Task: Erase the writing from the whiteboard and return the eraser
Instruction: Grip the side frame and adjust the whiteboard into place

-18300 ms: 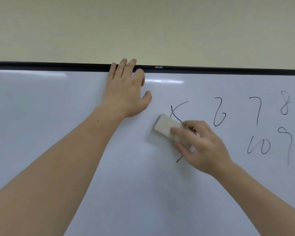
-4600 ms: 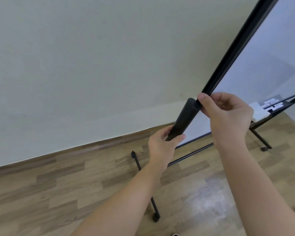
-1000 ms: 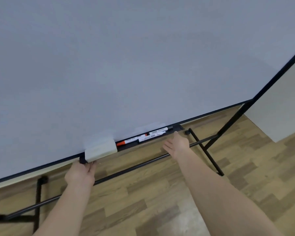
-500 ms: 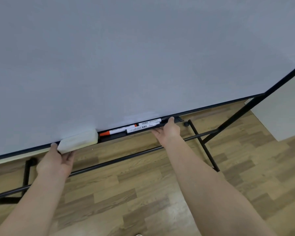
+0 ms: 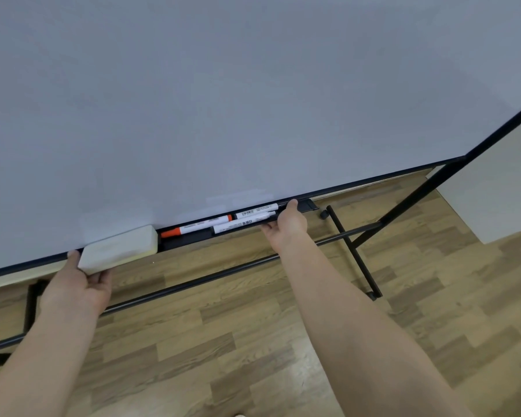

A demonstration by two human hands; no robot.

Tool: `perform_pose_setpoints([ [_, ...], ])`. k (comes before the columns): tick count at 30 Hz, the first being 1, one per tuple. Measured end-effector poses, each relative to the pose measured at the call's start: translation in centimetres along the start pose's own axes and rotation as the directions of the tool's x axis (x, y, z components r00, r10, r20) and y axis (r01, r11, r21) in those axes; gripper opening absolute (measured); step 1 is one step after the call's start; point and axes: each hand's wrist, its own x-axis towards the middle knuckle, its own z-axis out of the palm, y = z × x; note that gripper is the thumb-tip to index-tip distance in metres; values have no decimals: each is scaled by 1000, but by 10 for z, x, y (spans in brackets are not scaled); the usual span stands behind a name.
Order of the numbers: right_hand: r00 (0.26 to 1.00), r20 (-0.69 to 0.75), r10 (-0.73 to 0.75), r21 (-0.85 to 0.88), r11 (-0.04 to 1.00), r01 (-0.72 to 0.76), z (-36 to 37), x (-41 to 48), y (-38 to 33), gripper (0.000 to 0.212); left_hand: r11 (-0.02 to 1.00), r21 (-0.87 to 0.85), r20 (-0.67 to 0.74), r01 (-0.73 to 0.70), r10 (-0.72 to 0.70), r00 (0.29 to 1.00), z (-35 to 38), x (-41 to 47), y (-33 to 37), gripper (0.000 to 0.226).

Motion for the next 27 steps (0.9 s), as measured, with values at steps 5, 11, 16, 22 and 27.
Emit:
perform_pose_setpoints([
  [5, 1000, 7, -22, -26, 999, 22, 6, 4, -8, 48, 1000, -6, -4, 12, -12, 1000, 8, 5, -2, 7],
  [11, 999, 21, -36, -17, 999, 36, 19, 11, -18, 47, 1000, 3, -8, 2, -2, 1000, 19, 20, -2, 5],
  [16, 999, 25, -36, -16, 999, 36, 20, 14, -19, 45, 1000, 11, -8, -6, 6, 1000, 20, 24, -2, 8],
  [22, 998, 61, -2, 20, 1000, 1, 15, 13, -16, 46, 999, 41, -25, 34, -33, 999, 15, 14, -3, 9],
  [27, 994, 101, 39, 38, 998, -43, 13, -3, -18, 46, 993, 111, 35, 47, -51, 998, 14, 5, 8, 22],
])
